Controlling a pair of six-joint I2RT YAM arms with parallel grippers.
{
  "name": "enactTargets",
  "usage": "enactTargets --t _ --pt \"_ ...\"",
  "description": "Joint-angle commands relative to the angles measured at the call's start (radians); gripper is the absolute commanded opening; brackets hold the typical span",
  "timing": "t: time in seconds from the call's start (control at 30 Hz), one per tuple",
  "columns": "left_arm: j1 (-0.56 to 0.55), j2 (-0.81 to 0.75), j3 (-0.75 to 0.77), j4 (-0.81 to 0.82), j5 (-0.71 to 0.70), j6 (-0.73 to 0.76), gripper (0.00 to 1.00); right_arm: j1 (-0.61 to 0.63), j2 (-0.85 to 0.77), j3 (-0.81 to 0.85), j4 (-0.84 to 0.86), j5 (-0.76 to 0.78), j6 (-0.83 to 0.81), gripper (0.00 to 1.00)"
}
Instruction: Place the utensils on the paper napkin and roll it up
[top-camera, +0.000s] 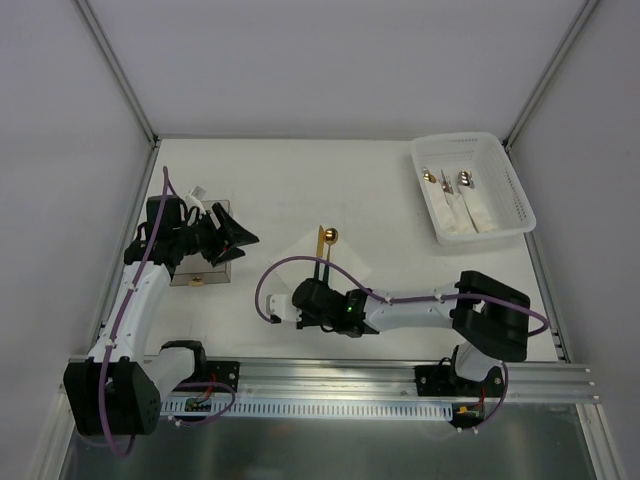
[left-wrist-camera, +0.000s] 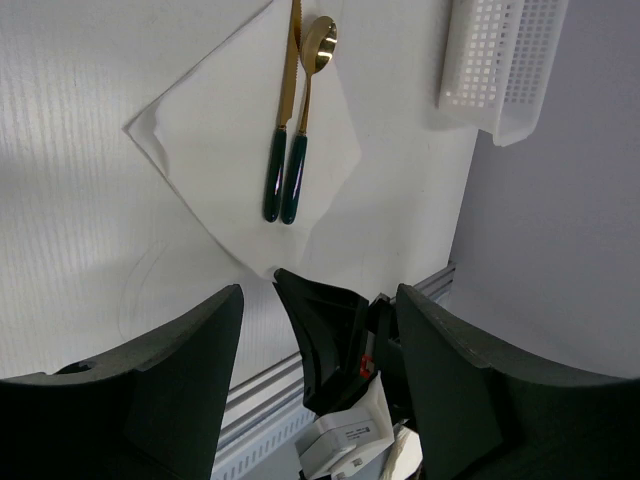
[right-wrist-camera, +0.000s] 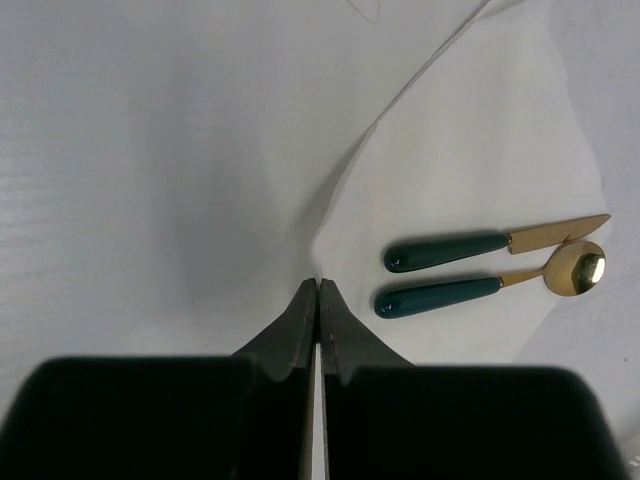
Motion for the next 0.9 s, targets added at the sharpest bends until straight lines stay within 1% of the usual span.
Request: enactTargets --t 0.0,0.17,0.23,0.27,0.4,0.47,0.57,0.7,0.87 --pt "0.010 -0.012 0.001 0.017 0.027 0.026 0.63 -0.041 -0.067 0.037 -0.033 -0.079 0.001 0.00" --pt "0.011 -0.021 -0.001 0.017 0.025 0.049 0.63 -0.103 -0.089 0.066 -0.094 -0.191 -0.004 0.00" --pt "0.010 -0.025 0.001 0.017 0.021 0.057 0.63 -0.139 -0.096 0.080 -0.108 -0.249 0.001 0.00" --pt "0.011 -0.027 0.003 0.017 0.021 0.060 0.63 -0.168 -0.098 0.086 -0.124 -0.307 0.004 0.00" --pt "0.010 -0.028 -0.002 0.017 0.022 0.072 0.64 -0.237 -0.101 0.118 -0.163 -0.412 0.028 0.00" --pt "0.011 -0.027 -0.010 0.019 0.019 0.080 0.64 -0.262 -0.089 0.141 -0.186 -0.446 0.039 0.00" --pt "0.010 -0.022 -0.020 0.019 0.007 0.088 0.64 -0.323 -0.058 0.181 -0.229 -0.557 0.059 0.00" --pt "0.007 -0.019 -0.030 0.017 -0.001 0.098 0.64 -0.376 -0.014 0.224 -0.282 -0.669 0.068 0.00" --pt "-0.002 -0.019 -0.042 0.019 -0.017 0.121 0.64 -0.438 0.038 0.265 -0.321 -0.766 0.078 0.00"
